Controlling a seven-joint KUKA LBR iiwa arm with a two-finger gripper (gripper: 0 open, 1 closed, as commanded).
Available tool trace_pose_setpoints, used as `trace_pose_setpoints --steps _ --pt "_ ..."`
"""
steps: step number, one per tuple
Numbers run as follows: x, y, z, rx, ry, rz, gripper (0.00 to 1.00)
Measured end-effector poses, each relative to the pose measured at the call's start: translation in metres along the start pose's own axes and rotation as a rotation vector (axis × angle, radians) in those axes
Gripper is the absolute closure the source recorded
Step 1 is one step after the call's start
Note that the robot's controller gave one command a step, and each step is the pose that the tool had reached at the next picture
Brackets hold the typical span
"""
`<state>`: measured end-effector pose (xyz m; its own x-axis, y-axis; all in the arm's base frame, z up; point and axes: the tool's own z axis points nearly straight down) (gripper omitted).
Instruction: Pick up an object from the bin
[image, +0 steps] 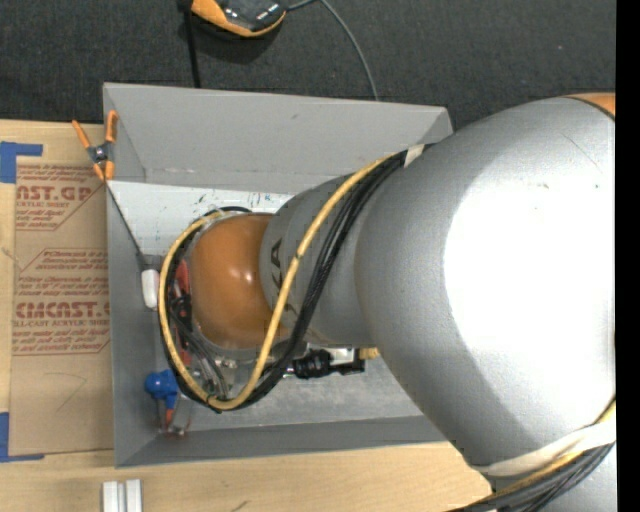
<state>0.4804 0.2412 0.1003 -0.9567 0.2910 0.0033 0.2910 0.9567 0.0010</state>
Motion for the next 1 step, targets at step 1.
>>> trace_pose_setpoints --steps 1 --pt "-0.0055 0.0022 0.0306 0.001 0.003 -0.060 0.00"
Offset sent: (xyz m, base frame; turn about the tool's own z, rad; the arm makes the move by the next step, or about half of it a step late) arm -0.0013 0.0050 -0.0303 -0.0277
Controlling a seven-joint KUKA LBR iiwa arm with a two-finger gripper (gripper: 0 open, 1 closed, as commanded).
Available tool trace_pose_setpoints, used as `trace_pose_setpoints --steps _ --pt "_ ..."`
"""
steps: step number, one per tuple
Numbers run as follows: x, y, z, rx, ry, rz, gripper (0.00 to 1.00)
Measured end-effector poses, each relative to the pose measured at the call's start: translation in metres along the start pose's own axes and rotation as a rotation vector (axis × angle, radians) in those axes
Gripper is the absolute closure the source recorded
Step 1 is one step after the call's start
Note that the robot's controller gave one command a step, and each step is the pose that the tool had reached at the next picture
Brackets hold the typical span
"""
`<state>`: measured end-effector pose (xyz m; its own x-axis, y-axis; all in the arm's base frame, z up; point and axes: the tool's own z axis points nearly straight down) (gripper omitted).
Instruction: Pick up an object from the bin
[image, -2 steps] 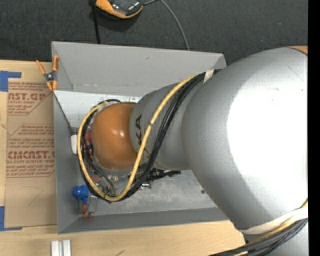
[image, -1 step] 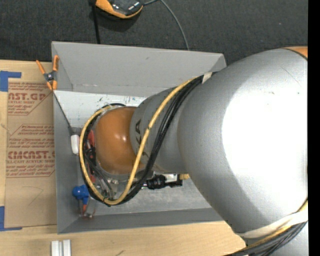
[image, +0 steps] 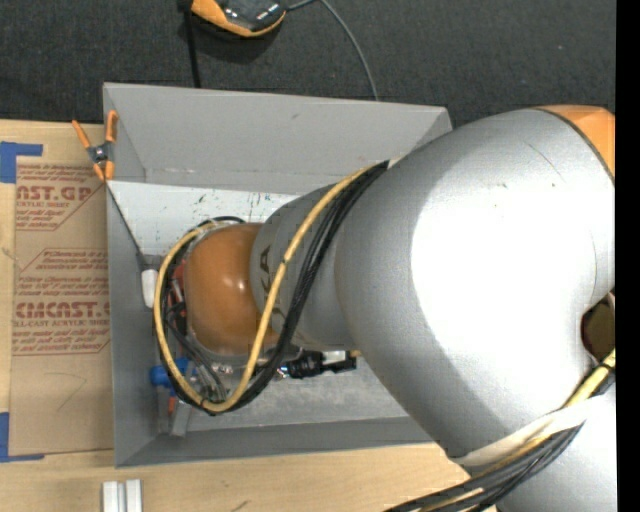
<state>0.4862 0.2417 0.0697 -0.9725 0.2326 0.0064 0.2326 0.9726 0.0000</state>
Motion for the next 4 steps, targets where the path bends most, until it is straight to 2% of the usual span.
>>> trace_pose_setpoints --steps 1,3,4 --pt "0.005 0.003 -0.003 -0.006 -0.011 0.035 1.00" --pt "0.005 0.003 -0.006 -0.005 -0.010 0.035 1.00" --pt "0.004 0.003 -0.027 -0.008 -0.016 0.036 1.00"
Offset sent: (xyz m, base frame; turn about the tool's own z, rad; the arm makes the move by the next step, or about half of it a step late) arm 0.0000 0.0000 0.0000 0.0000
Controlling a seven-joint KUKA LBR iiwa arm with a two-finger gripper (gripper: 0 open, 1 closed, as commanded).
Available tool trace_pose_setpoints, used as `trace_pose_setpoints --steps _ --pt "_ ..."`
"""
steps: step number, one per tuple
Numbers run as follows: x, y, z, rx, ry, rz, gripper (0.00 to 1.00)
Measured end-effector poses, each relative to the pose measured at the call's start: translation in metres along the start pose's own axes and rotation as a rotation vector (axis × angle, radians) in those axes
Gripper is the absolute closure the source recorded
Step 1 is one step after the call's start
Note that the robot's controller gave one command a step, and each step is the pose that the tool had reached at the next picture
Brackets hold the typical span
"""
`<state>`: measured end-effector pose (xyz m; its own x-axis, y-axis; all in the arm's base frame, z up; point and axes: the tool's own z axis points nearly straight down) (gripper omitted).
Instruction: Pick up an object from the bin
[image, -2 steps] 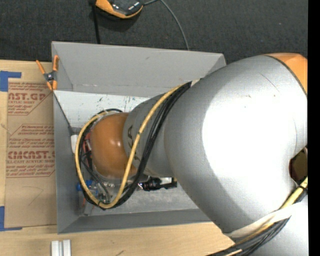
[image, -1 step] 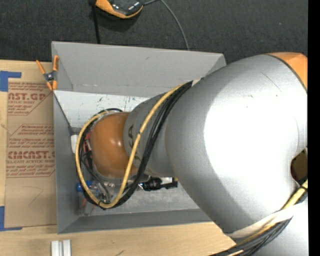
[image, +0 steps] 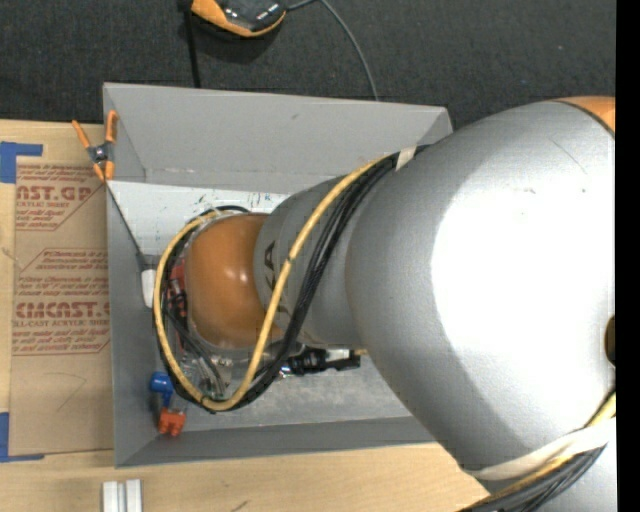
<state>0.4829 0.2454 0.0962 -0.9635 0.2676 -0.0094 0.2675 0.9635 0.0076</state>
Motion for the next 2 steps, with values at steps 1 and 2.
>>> trace_pose_setpoints --steps 1,2 --pt "0.001 0.000 -0.022 0.003 0.005 -0.001 1.00" --pt "0.001 0.001 -0.037 0.002 0.006 -0.002 1.00"
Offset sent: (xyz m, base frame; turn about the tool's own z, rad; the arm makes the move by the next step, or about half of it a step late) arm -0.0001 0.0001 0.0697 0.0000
